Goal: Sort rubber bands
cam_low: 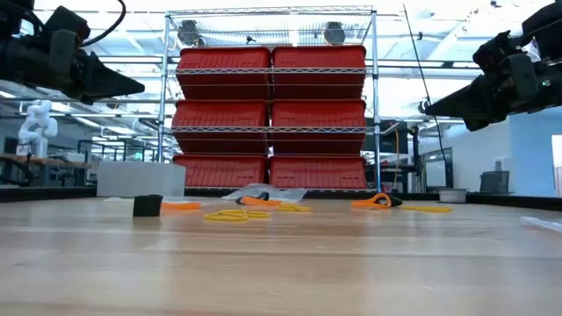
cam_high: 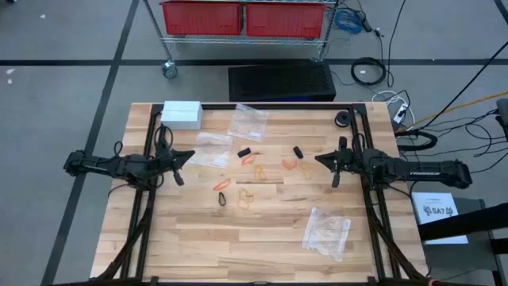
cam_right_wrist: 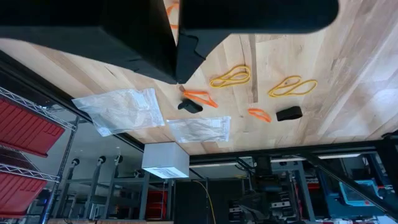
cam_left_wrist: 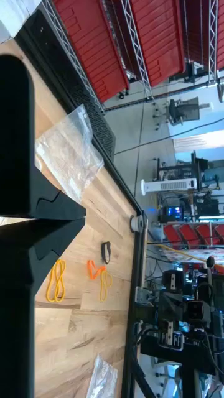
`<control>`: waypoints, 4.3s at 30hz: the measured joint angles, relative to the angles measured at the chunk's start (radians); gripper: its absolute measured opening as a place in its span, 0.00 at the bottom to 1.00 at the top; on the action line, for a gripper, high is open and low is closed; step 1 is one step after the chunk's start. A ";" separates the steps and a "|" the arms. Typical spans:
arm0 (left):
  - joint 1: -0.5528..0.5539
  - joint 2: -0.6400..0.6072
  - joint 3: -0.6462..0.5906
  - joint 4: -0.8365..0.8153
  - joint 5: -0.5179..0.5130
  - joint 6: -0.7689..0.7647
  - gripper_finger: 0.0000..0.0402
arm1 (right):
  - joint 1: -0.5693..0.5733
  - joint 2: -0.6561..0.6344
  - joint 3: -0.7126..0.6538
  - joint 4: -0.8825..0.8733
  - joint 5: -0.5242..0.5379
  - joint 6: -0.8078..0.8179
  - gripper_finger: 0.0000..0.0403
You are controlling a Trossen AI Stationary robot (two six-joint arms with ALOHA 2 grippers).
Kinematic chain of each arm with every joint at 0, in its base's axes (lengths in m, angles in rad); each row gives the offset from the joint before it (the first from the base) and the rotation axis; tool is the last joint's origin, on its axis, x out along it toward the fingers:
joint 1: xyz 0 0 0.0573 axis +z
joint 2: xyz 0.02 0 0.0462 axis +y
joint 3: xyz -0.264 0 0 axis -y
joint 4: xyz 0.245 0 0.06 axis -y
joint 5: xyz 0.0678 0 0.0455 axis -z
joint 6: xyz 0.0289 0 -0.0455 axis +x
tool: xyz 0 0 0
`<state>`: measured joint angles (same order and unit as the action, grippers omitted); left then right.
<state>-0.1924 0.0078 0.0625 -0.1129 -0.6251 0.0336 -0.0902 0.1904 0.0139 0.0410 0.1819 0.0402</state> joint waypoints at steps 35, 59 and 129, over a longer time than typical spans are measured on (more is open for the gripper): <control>0.000 0.000 0.000 0.000 0.000 0.000 0.00 | 0.000 0.000 0.000 0.039 0.000 0.005 0.00; 0.000 0.000 0.000 0.000 0.000 0.000 0.00 | -0.003 0.413 0.026 0.437 0.062 0.189 0.07; 0.001 0.000 0.000 0.050 0.040 0.391 0.00 | -0.184 1.748 1.172 -0.198 0.080 -0.048 0.01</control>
<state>-0.1909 0.0078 0.0627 -0.0629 -0.5854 0.4249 -0.2745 1.9382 1.1862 -0.1568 0.2623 -0.0082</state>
